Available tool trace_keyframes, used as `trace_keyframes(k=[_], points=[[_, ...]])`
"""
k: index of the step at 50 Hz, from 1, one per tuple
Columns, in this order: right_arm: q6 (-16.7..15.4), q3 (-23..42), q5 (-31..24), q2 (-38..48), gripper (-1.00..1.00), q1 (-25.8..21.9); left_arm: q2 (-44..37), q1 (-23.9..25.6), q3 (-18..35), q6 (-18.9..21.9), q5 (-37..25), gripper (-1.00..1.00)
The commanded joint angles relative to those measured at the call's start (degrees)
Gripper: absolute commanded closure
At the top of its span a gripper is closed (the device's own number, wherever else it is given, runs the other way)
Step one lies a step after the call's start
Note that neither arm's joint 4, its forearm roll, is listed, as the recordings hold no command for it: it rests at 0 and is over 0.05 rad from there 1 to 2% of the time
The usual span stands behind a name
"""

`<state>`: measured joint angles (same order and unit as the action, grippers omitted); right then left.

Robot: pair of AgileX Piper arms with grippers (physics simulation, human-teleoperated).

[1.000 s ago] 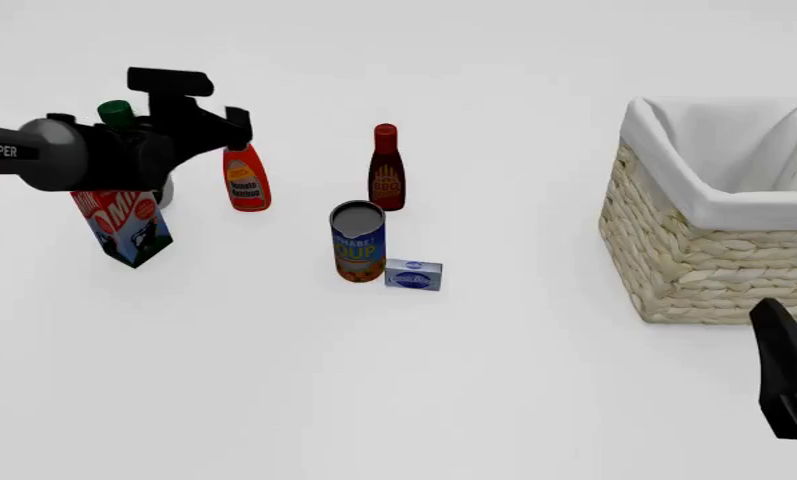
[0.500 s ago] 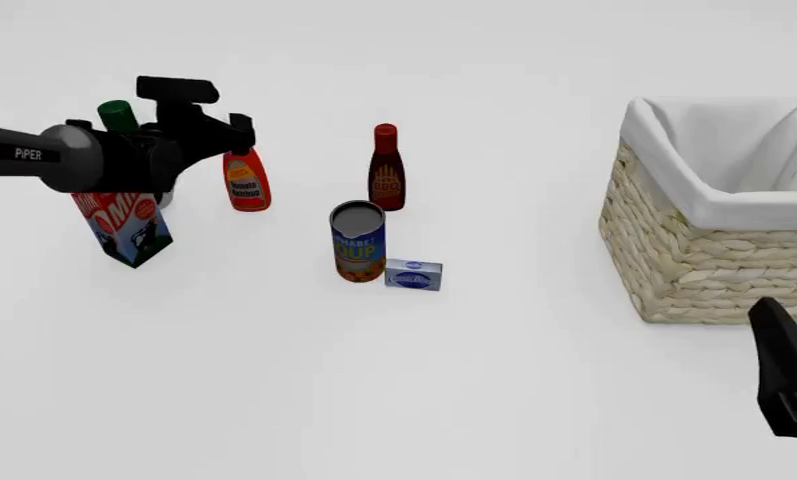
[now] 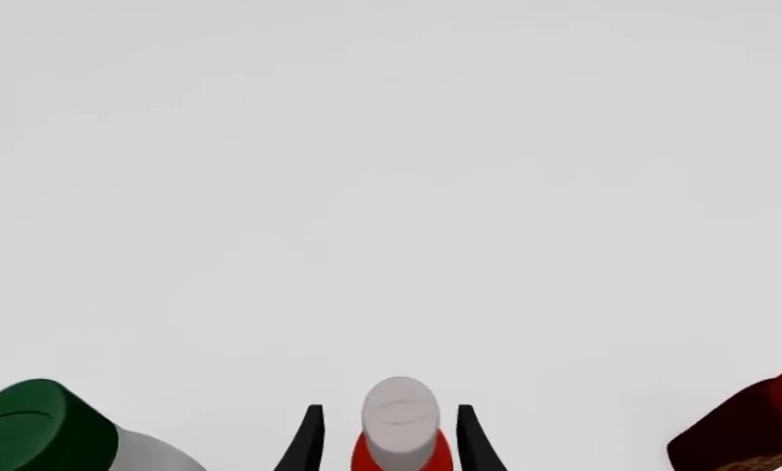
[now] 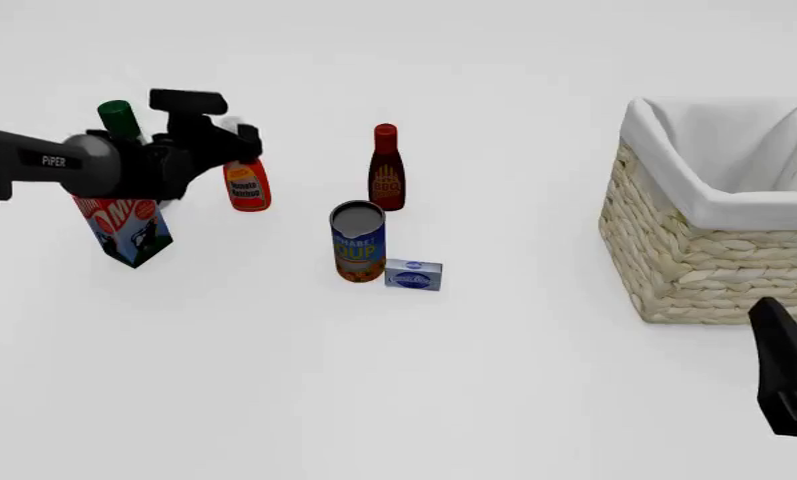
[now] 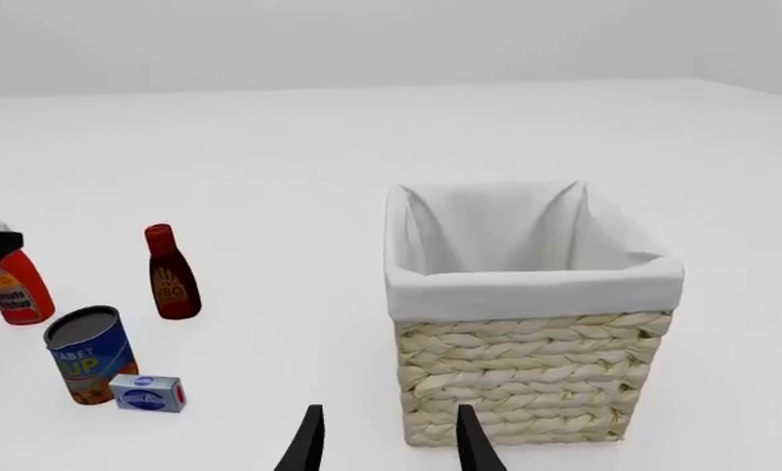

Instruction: Pick the ketchup and place it in the basket.

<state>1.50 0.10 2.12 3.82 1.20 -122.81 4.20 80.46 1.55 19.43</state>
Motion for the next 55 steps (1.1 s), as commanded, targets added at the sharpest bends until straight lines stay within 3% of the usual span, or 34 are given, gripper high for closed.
trace_keyframes(k=[1,23,24,34,46,55], points=[[0.11,0.0,0.25,0.33,-1.0,0.09,-2.2,-0.31,1.37,0.06,0.08,-1.0],[0.24,-0.02,-0.37,-0.25,-1.0,0.02,-5.91,-1.23,2.78,0.17,1.07,-1.0],[0.28,-0.02,-0.37,-0.25,-1.0,0.04,-5.83,-1.26,2.64,0.05,1.13,1.0],[0.38,-0.04,-0.72,-0.74,-1.0,-0.06,-3.29,0.07,0.76,-1.5,1.07,1.0],[0.24,0.0,-0.58,-1.02,-1.0,-0.18,7.97,2.59,-6.82,-2.41,0.52,1.0],[0.11,0.07,-1.91,-2.81,-1.0,-0.38,14.31,3.94,-9.2,-2.82,-1.53,1.0]])
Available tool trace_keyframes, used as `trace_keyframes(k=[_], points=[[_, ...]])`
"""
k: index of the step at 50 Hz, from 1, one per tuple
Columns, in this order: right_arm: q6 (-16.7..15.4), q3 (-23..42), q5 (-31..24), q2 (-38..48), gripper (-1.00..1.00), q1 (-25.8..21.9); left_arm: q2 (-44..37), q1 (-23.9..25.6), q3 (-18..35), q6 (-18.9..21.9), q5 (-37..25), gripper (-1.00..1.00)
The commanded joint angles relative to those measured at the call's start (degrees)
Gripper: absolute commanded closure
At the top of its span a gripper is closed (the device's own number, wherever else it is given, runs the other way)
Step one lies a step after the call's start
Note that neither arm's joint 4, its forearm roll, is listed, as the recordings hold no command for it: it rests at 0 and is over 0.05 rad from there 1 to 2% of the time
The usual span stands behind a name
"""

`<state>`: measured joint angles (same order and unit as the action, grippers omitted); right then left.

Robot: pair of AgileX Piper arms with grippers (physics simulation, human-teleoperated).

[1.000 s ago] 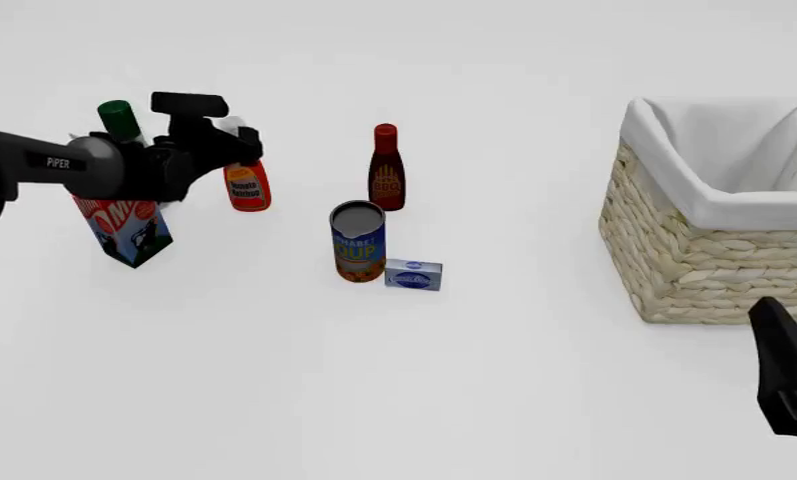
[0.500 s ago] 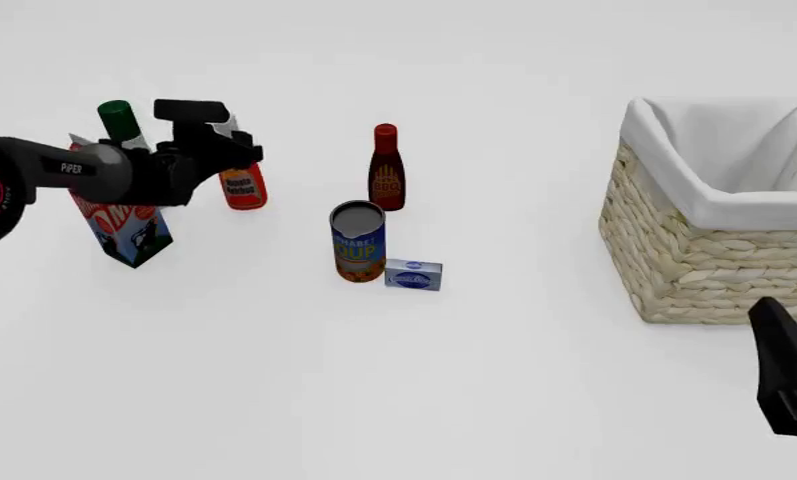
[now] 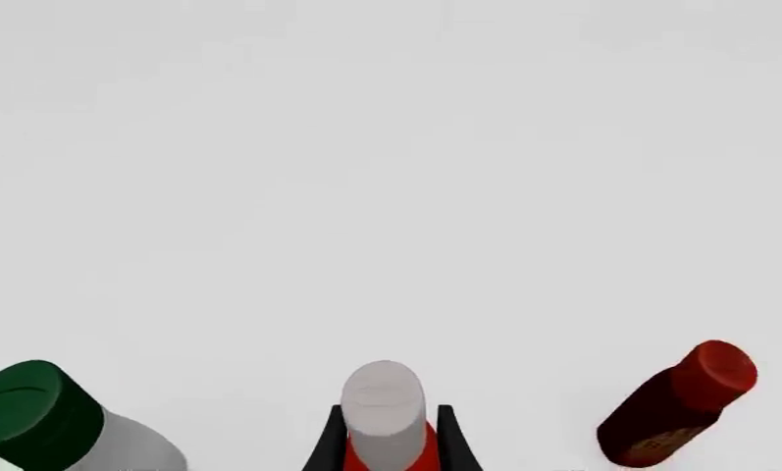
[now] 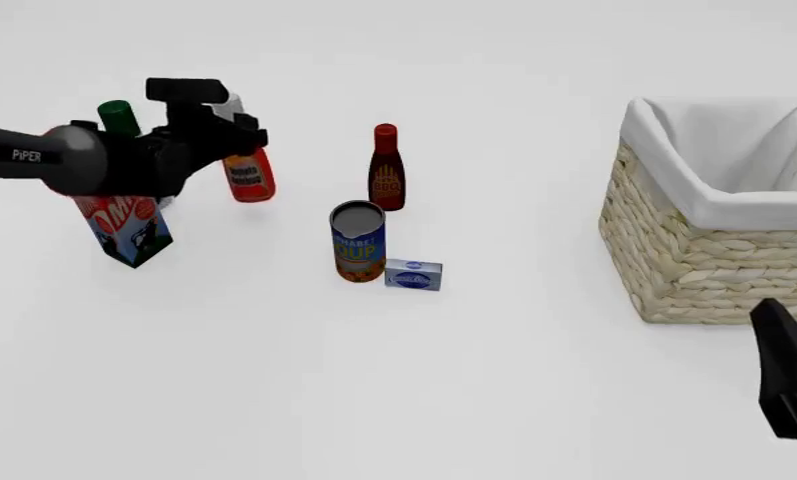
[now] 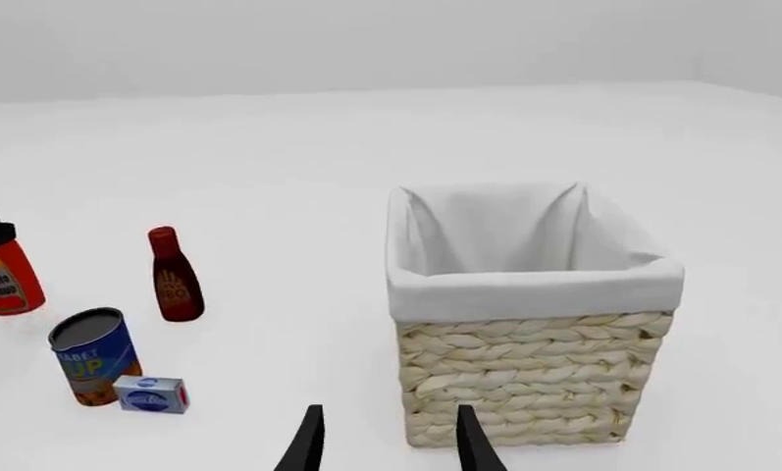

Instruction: Pick the ketchup and place it in the basket.

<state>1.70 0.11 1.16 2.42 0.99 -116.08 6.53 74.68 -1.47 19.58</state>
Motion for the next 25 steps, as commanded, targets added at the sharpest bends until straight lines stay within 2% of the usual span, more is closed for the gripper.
trace_keyframes(k=[1,25], points=[[-0.13,0.06,-0.92,-1.37,-1.0,-0.2,8.36,1.82,-3.73,0.14,-1.92,1.0],[-0.83,0.5,-0.39,-2.39,-1.0,-0.65,23.85,4.79,-10.18,-0.34,-8.03,1.0]])
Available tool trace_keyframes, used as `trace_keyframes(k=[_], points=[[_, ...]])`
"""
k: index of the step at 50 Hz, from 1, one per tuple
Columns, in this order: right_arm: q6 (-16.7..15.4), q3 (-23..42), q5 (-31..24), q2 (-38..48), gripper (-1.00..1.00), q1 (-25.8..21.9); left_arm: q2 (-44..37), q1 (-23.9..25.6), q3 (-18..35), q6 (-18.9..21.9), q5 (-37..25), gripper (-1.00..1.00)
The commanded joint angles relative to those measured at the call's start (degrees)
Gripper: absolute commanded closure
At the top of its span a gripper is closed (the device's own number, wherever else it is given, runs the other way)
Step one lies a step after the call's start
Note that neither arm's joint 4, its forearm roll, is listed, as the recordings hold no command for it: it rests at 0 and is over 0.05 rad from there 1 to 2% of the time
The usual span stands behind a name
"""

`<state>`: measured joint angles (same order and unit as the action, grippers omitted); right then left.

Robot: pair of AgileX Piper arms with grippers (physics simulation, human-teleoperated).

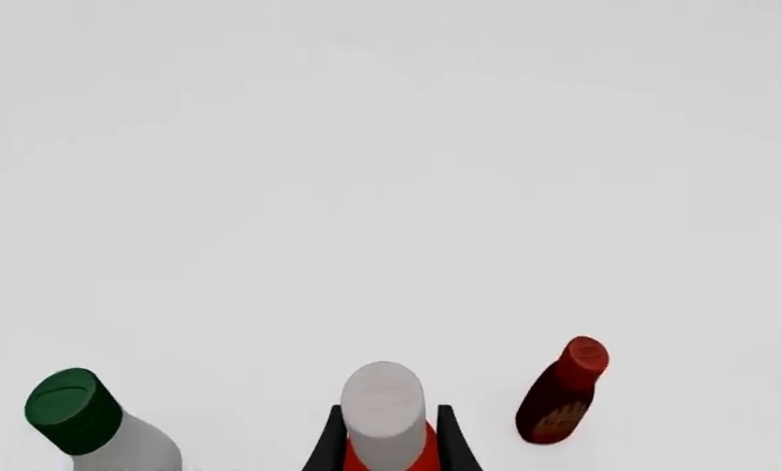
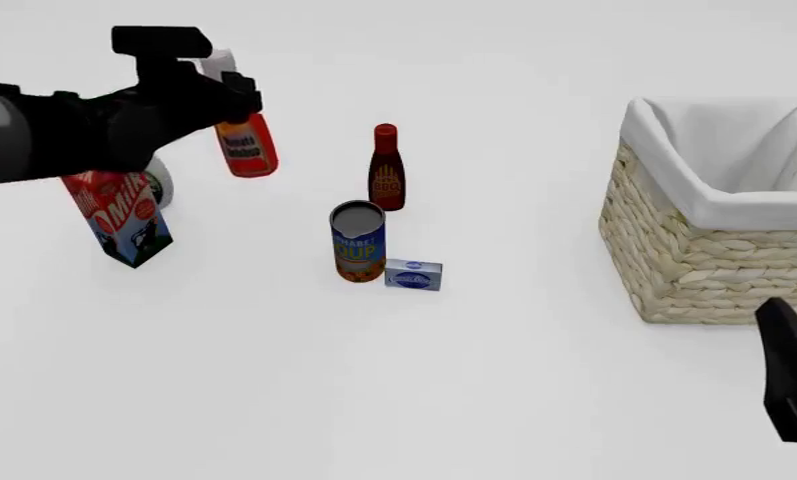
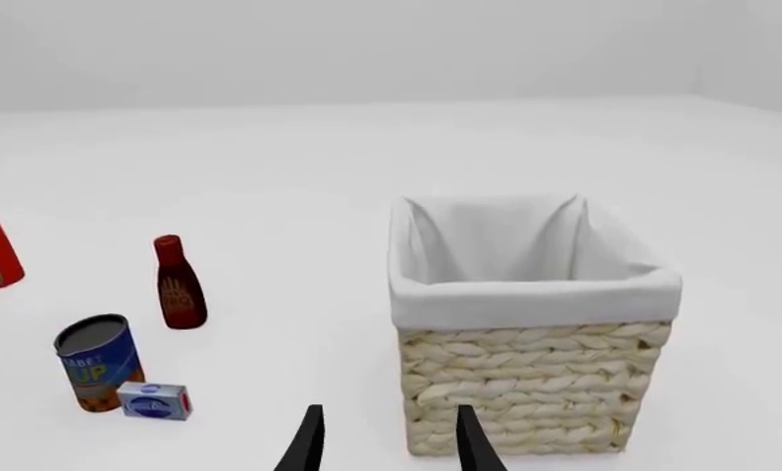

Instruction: Pick the ketchup and place it in the basket.

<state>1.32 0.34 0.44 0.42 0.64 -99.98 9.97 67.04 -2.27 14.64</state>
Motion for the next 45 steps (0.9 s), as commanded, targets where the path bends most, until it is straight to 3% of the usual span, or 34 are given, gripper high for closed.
trace_keyframes(k=[1,12,29,32,35,37,40,45], points=[[-0.54,0.22,0.41,-0.4,-1.0,-0.3,8.57,1.38,-2.84,0.43,-3.56,1.0],[1.35,1.86,-1.24,-0.1,-1.0,-1.3,15.95,3.34,-5.45,0.45,-7.76,1.0],[-1.44,11.7,-0.66,10.2,-1.0,-6.91,27.04,6.7,-9.4,1.47,-14.31,1.0],[-3.48,12.5,1.08,15.29,-1.0,-8.35,29.15,6.94,-9.83,0.61,-15.83,1.0],[-0.82,13.41,1.03,15.5,-1.0,-9.4,30.27,7.33,-9.97,0.54,-16.77,1.0],[-3.22,14.7,1.97,18.77,-1.0,-11.17,31.54,8.0,-10.04,0.13,-18.31,1.0],[-1.88,17.03,1.83,20.79,-1.0,-12.18,33.18,8.53,-10.32,0.97,-19.58,1.0],[-4.26,20.41,3.24,26.9,-1.0,-15.41,35.36,9.09,-11.05,1.89,-21.78,1.0]])
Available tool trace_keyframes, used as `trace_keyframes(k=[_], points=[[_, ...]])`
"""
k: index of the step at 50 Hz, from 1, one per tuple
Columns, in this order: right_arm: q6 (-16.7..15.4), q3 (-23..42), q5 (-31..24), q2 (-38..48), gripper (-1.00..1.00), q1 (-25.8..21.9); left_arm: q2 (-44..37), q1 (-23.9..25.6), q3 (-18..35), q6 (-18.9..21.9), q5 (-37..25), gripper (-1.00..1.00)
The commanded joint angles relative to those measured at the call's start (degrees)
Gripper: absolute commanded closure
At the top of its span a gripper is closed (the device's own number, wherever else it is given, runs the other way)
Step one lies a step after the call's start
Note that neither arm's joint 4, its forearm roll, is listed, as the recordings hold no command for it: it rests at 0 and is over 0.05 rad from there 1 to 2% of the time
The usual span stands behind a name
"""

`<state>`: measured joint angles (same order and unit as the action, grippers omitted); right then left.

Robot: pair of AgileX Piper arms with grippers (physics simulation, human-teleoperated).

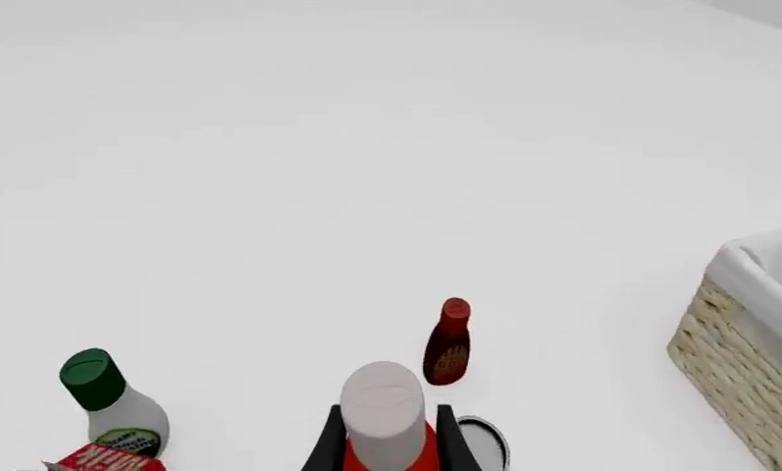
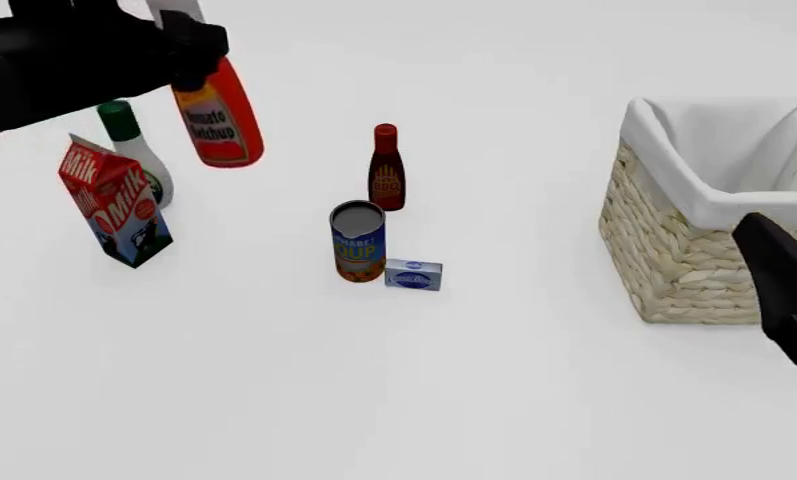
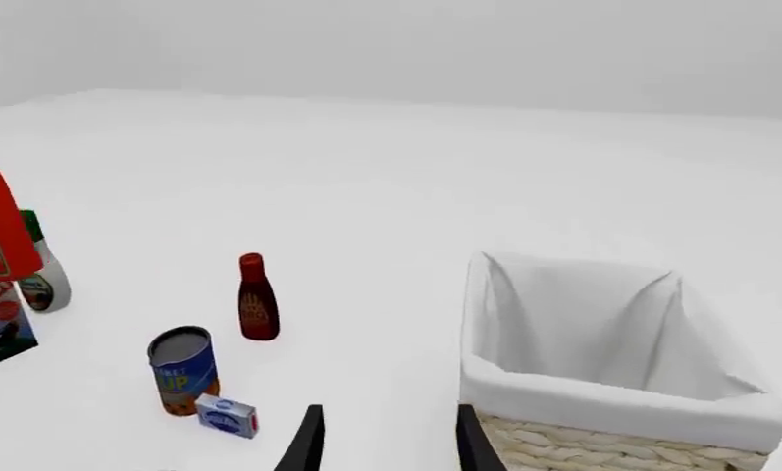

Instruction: Pick the ketchup and place it in the basket.

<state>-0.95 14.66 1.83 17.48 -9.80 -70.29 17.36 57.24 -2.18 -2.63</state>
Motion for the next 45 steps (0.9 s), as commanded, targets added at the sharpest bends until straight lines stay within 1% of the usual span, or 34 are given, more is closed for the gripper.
trace_keyframes(k=[1,3,4,5,8,9,10,11,12,14,16,18,19,20,23,27,31,45], points=[[-1.47,6.89,1.93,11.04,-1.0,-5.25,5.67,1.71,-1.25,1.8,-4.51,1.0],[-1.05,7.77,2.2,12.11,-1.0,-5.87,6.66,1.59,-1.5,2.16,-5.19,1.0],[-1.31,8.23,2.33,12.8,-1.0,-5.89,6.78,1.61,-1.53,2.26,-5.41,1.0],[-1.94,8.85,2.49,14.26,-1.0,-7.21,7.18,1.56,-1.53,2.28,-5.68,1.0],[-2.72,10.87,2.72,16.76,-1.0,-9.12,8.25,2.03,-1.19,2.47,-7.01,1.0],[-1.37,11.31,2.82,16.73,-1.0,-10.16,8.64,2.05,-1.26,2.67,-7.14,1.0],[-1.85,12.07,3.09,18.13,-1.0,-9.37,9.08,2.2,-1.17,2.81,-7.55,1.0],[-2.71,12.63,3.34,19.23,-1.0,-11.24,9.29,2.45,-1.0,2.66,-8.13,1.0],[-2.81,13.57,3.35,19.94,-1.0,-11.65,9.67,2.75,-0.96,2.8,-8.53,1.0],[-2.81,14.42,3.39,21.02,-1.0,-12.03,10.09,2.8,-0.97,2.92,-8.85,1.0],[-1.96,16.02,3.61,22.81,-1.0,-13.5,10.44,3.52,-0.99,2.69,-9.76,1.0],[-2.58,17.07,3.99,24.84,-1.0,-13.92,11.11,3.77,-1.02,2.92,-10.4,1.0],[-1.63,17.49,3.9,25.37,-1.0,-14.88,11.19,3.75,-0.88,2.9,-10.7,1.0],[-1.98,18.31,3.91,26.46,-1.0,-15.39,11.58,3.99,-0.65,3.24,-11.29,1.0],[-2.35,18.75,4.27,27.37,-1.0,-16.04,11.8,4.17,-0.44,3.33,-11.86,1.0],[-1.39,20.33,5.03,29.94,-1.0,-18.33,12.62,4.79,0.22,3.92,-13.55,1.0],[-1.75,21.63,5.79,32.54,-1.0,-20.52,13.16,5.6,0.89,4.36,-15.22,1.0],[-2.0,25.51,4.87,37.42,-1.0,-24.78,13.61,7.41,3.2,5.11,-18.22,1.0]])
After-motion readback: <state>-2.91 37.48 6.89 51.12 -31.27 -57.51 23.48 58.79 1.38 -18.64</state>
